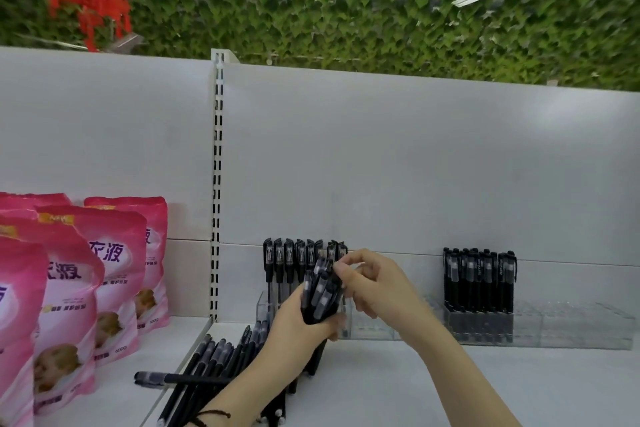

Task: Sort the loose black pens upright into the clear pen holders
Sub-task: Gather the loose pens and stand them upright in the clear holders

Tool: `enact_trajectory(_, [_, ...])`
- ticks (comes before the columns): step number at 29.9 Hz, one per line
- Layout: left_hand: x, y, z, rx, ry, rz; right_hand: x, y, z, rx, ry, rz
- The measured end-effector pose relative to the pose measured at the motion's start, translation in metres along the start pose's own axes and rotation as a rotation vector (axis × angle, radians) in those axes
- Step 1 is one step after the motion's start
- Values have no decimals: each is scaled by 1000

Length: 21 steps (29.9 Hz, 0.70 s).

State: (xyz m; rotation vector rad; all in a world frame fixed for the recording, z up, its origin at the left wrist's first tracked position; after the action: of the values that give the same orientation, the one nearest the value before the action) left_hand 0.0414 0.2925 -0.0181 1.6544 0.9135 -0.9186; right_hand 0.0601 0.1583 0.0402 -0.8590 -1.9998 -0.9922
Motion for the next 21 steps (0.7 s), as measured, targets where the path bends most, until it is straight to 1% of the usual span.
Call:
enact_trajectory(4, [-11, 3, -2, -1, -53, -5, 0, 2, -4, -7, 73, 47])
enact_trajectory(6, [-20, 6, 7, 28, -76, -26, -3, -2, -13, -7, 96, 59])
enact_trajectory(9, [-31, 13, 13, 49, -36, -18, 0, -4, -21, 4, 147, 30])
enact_trajectory(12, [-40, 22, 25, 10, -53, -16, 1, -6, -32, 6, 201, -9])
enact_trajectory(15, [-50, 34, 50, -46, -84, -3, -3, -12, -57, 0, 196, -4])
enact_trajectory(18, [-59, 49, 81, -58, -124, 7, -6, -20, -91, -21, 208, -26])
enact_trajectory(21, [-66, 65, 115, -84, -166, 14, -14, -31, -126, -2, 200, -33])
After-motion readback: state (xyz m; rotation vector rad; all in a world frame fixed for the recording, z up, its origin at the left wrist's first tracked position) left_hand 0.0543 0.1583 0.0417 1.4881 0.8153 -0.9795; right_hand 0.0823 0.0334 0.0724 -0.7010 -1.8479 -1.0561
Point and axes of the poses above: each hand's wrist, its own y-axis towards the middle knuckle, its own z-axis out of the palm, x = y × z, the point moved 5 cm from there along y, towards the middle knuckle, and after that the axes turned 13 degrees about x, right-handed, at the moved point
